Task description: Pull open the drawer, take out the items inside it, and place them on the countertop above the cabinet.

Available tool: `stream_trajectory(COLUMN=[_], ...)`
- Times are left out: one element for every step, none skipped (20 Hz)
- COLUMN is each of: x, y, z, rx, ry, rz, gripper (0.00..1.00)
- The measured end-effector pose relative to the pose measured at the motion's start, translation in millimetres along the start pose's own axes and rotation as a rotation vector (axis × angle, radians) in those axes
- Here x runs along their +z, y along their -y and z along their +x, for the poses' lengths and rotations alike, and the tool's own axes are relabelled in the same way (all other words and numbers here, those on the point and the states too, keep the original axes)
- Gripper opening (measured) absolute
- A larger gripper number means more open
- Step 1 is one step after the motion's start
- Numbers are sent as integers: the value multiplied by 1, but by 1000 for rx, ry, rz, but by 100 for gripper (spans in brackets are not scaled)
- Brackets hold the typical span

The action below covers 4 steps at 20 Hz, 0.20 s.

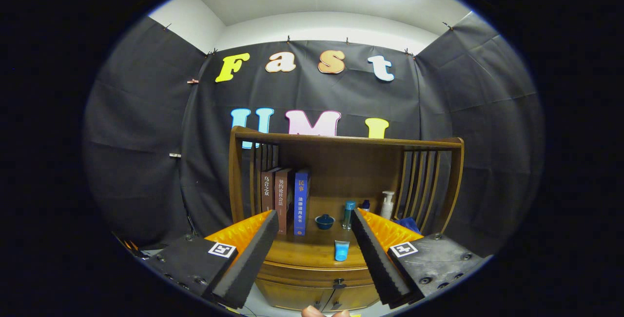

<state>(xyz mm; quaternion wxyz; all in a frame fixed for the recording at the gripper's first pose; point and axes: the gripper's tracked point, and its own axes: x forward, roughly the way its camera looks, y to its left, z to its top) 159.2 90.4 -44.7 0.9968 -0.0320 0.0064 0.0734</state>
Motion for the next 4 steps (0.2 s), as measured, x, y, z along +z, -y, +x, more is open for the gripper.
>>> stream_trajectory(x=[-1,-2,-3,-4], y=[0,0,1,1], z=[0,1,2,3], rx=[1,1,0,0], ry=[0,-1,-4,-8], rz=[2,3,2,2], gripper=[99,99,99,99])
